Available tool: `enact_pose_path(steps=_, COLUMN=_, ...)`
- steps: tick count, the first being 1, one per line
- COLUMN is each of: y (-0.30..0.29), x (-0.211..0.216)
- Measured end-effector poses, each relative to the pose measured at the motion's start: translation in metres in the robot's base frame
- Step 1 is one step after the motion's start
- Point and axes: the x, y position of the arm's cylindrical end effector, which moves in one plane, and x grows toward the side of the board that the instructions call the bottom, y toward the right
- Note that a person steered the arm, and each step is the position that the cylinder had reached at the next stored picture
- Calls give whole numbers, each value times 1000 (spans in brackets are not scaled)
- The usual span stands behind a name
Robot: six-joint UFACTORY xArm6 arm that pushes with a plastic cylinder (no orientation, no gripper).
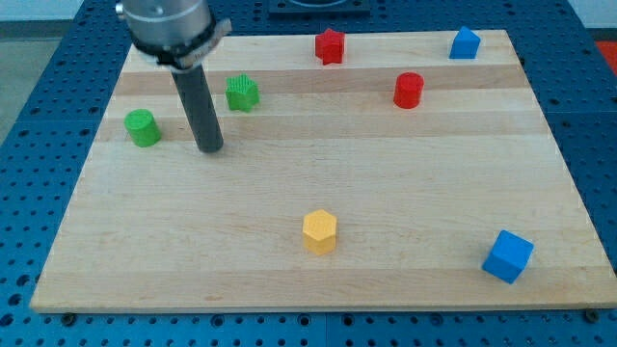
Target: Move the yellow hexagon diagonally to the red circle
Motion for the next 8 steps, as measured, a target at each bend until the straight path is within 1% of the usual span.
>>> enact_pose_path(steps=2, y=31, x=118)
enact_pose_path(steps=3, y=64, x=149)
enact_pose_path(steps=4, y=100, x=151)
enact_pose_path(steps=5, y=123, x=145)
enact_pose_path(steps=8, y=129, x=129)
